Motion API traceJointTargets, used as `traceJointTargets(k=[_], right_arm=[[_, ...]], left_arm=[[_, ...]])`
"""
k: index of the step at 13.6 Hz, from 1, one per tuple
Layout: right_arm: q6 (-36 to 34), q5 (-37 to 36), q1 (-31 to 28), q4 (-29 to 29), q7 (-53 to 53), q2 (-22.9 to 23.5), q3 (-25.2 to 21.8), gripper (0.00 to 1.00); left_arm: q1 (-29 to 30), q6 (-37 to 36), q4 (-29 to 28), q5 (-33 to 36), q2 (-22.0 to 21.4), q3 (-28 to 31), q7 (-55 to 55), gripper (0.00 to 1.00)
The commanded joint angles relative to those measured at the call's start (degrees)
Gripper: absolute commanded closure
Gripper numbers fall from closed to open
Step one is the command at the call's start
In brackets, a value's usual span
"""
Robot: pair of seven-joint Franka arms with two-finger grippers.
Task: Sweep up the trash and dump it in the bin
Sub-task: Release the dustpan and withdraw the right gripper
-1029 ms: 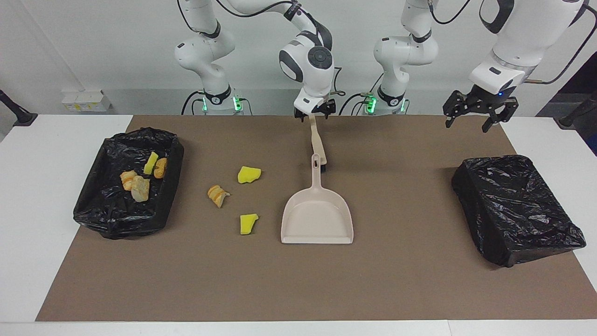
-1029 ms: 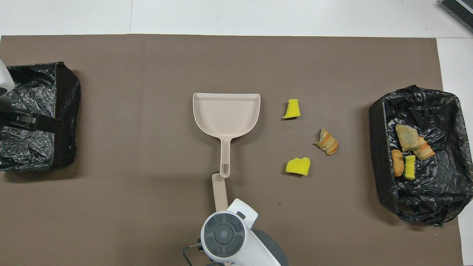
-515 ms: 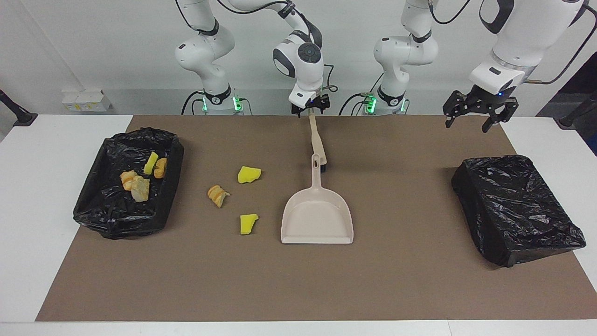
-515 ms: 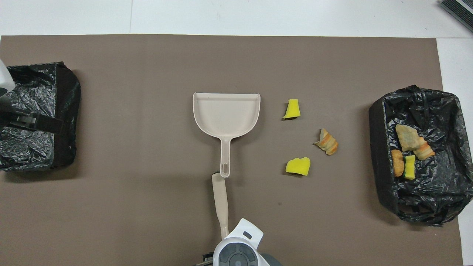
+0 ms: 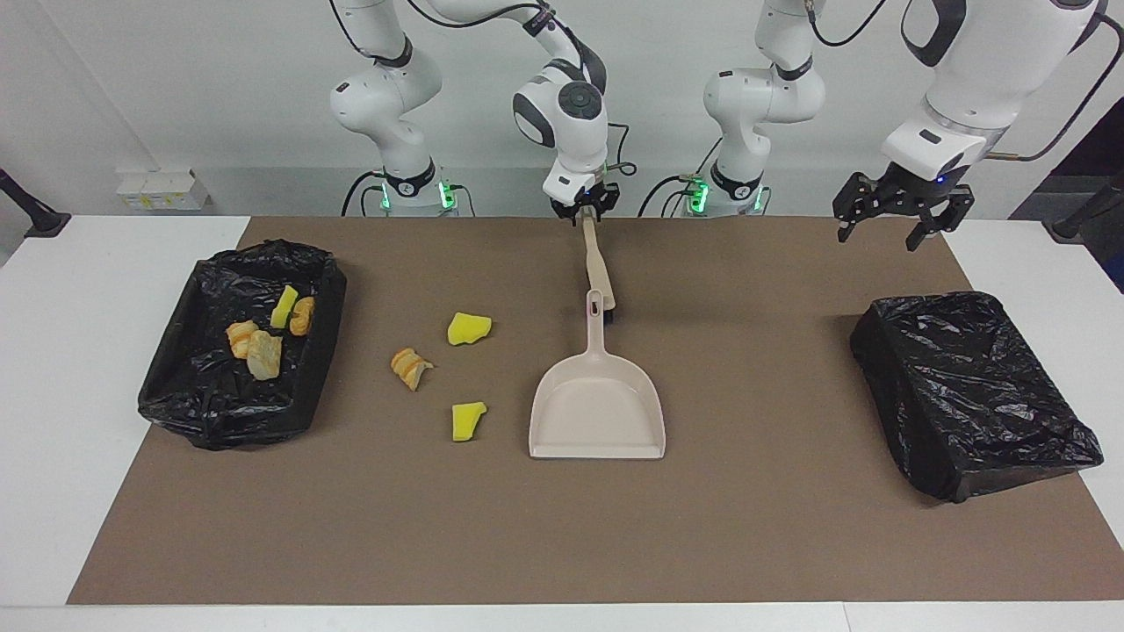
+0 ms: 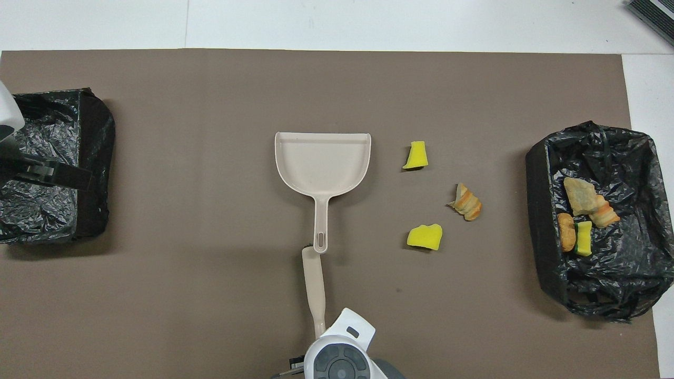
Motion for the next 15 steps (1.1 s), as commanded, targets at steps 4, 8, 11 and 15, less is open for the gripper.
traceJointTargets(k=[4, 8, 11, 15], right_arm=[[-6.13, 1.24, -3.41, 6.15, -2.04, 0.41, -0.27, 1.00], [-17.81, 1.51, -8.25, 7.48, -1.33, -8.28, -0.27, 1.00], [-26.44, 1.60, -11.32, 8.10, -0.63, -14.08, -0.36, 1.00], [-36.29, 0.29, -19.66, 8.10, -6.76, -20.16, -1.06, 1.00]], left_arm=[[-2.36, 11.77, -4.52, -2.36, 3.38, 0.13, -0.24, 0.00], [-6.23, 17.39, -5.48, -3.41, 7.95, 0.13, -2.43, 0.00], [-7.81, 21.80, -8.03, -4.91, 8.40, 0.13, -3.75, 0.00], [-13.43, 25.23, -8.12, -5.17, 11.29, 0.13, -15.23, 0.00]])
